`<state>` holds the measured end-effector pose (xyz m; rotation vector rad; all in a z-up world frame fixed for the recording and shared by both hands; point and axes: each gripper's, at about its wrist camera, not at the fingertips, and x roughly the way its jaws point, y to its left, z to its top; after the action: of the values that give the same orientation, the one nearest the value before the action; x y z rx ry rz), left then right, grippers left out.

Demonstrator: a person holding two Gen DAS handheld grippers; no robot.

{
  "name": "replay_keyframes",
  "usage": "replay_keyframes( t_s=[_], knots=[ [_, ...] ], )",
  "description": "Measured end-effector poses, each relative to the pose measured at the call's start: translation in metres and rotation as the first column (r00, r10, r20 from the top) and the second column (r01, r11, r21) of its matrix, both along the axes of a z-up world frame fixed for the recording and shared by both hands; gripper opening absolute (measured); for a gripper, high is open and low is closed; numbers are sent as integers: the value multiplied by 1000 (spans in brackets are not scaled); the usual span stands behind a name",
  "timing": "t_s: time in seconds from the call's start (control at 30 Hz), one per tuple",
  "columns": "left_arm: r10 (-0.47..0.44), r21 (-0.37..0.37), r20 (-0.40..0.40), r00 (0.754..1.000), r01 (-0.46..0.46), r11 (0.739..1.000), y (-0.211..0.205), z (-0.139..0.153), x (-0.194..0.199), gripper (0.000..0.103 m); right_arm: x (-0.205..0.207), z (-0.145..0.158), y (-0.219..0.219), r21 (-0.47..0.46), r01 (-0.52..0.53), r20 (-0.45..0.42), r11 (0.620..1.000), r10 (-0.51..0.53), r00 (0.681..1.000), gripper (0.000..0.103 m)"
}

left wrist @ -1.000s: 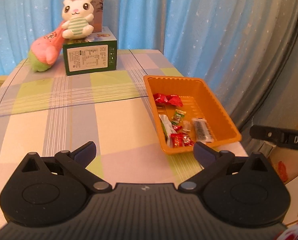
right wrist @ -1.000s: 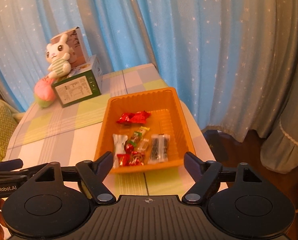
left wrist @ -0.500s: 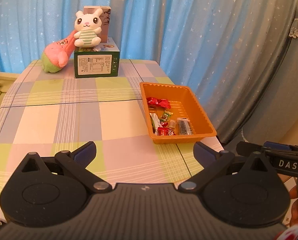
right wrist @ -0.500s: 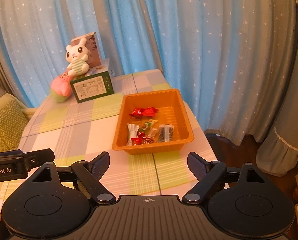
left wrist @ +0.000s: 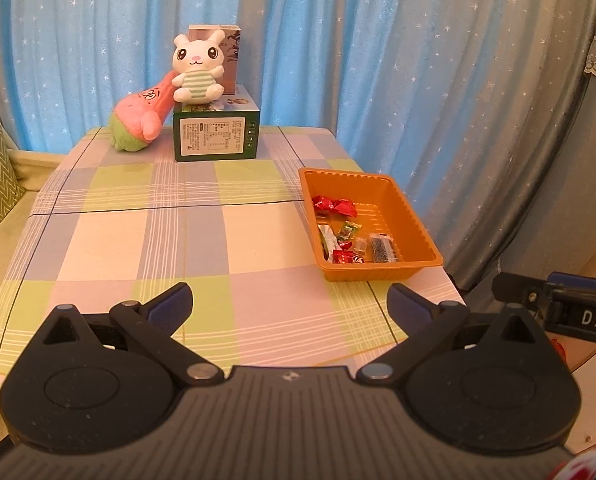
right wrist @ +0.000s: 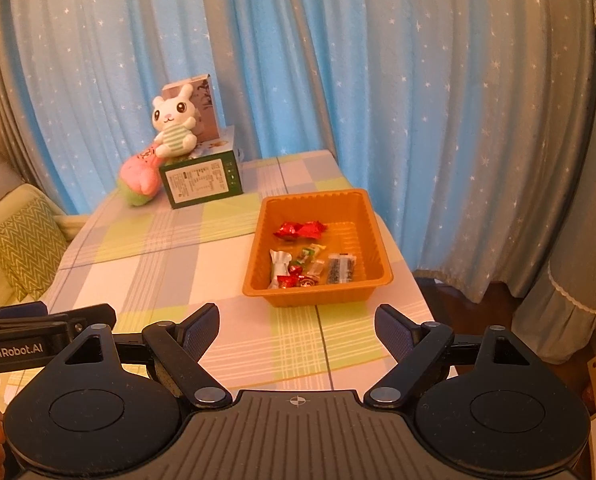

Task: Organize snacks

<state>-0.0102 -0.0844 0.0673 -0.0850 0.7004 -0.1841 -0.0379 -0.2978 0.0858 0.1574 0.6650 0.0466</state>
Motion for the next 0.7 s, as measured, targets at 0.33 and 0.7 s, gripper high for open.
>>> replay_keyframes(
  t_s=[0.33, 0.7],
  knots=[
    [8, 9, 6, 1000, -8, 1000, 1, 2, 2, 103, 2, 3, 3, 0, -12, 7, 1000, 12, 1000, 85],
    [-5, 14, 7, 1000, 5, 1000, -1, 3, 4, 103, 1, 5, 0, 1, -7, 10, 1000, 7, 1000, 85]
  ],
)
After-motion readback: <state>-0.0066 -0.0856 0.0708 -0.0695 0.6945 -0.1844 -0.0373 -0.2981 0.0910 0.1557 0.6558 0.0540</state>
